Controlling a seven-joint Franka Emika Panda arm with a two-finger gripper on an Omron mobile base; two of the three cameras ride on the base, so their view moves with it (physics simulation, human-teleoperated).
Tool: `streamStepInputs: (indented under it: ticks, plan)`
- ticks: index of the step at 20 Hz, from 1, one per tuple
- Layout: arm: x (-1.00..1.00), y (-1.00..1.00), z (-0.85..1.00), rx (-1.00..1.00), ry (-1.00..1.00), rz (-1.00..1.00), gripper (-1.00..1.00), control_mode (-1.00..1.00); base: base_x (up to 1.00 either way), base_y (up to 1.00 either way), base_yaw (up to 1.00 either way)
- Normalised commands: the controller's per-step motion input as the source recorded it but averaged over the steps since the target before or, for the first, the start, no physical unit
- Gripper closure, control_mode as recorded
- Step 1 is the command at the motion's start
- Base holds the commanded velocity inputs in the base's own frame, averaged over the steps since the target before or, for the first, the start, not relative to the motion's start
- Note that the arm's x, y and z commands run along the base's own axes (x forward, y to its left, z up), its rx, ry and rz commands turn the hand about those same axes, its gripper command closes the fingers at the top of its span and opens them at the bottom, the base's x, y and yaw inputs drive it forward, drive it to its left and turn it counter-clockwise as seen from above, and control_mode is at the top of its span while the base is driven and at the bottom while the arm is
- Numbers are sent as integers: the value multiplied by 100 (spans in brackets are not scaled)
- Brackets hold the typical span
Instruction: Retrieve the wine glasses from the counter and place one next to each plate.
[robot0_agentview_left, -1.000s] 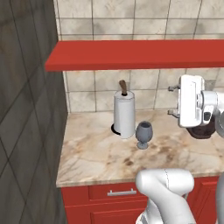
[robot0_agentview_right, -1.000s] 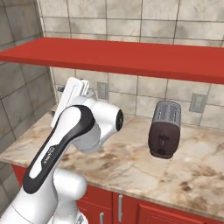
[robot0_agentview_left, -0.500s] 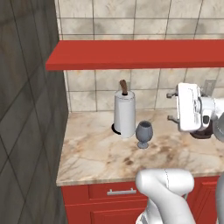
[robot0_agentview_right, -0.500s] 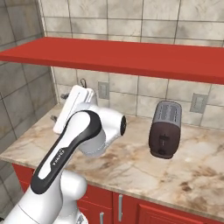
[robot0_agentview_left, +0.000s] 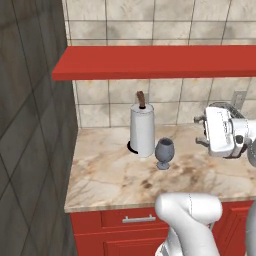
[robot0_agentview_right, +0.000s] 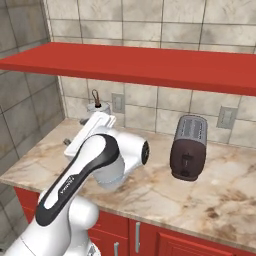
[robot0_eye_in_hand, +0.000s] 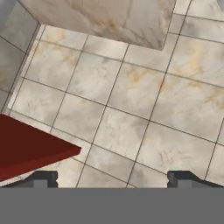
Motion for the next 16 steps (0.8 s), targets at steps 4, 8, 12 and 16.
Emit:
streamStepInputs:
  ticks: [4, 8, 12, 16]
  plan:
    - [21, -43, -44, 18, 23, 3, -100, -100, 0, 0, 0]
    - [35, -38, -57, 13, 15, 5, -100, -100, 0, 0, 0]
    - [41, -23, -50, 3, 0, 12, -100, -100, 0, 0, 0]
    - [37, -22, -52, 0, 0, 12, -100, -100, 0, 0, 0]
